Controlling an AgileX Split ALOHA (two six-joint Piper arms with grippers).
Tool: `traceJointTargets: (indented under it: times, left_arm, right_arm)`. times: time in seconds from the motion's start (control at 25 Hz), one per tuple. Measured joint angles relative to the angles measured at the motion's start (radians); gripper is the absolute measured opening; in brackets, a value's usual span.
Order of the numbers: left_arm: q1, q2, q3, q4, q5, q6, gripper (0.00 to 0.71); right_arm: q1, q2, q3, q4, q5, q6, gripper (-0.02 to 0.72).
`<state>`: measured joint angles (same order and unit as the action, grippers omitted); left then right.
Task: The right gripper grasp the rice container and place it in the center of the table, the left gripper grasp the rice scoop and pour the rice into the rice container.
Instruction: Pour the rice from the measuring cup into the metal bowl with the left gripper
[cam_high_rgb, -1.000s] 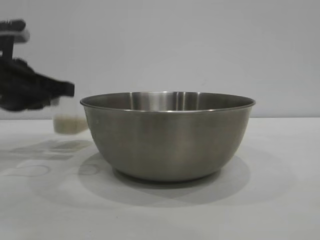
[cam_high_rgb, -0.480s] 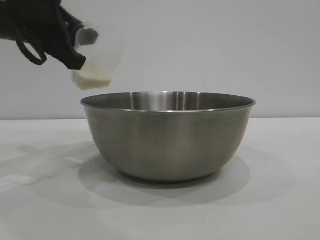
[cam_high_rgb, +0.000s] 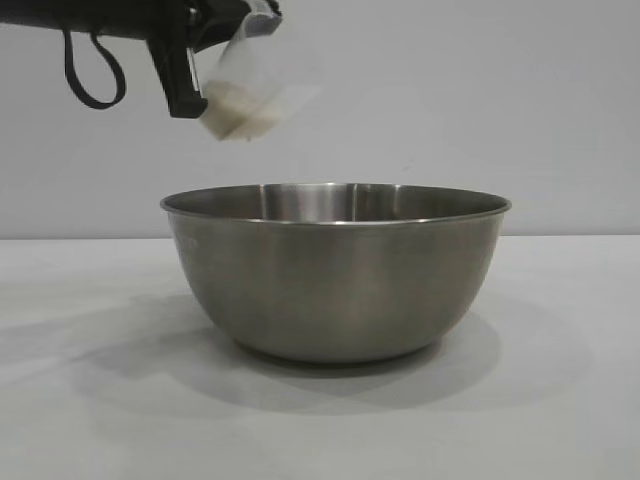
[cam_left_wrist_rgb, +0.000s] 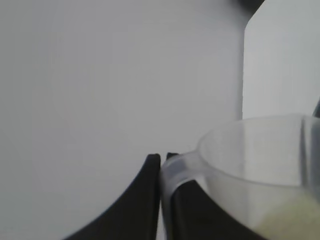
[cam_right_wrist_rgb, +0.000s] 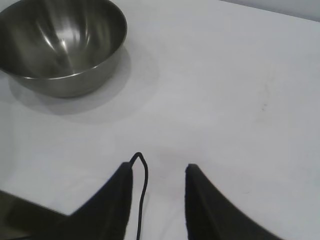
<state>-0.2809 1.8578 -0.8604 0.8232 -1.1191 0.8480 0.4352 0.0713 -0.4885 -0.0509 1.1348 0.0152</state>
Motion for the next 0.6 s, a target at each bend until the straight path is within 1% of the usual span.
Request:
traceJointTargets:
  times: [0.24,0.44,0.6]
  left_arm:
    - [-0.004,-0.002,-0.040,0.196,0.084,0.142,0.000]
    - [-0.045,-0.002,-0.062,0.269,0.122,0.309,0.000]
    - [-0.077,-0.002,-0.064,0.278,0.123,0.437,0.000]
  right_arm:
    - [0.000,0.000,0.000,0.000,0.000,0.000,0.242]
    - [0.000,0.000,0.000,0.000,0.000,0.000,0.242]
    - [0.000,0.000,0.000,0.000,0.000,0.000,0.242]
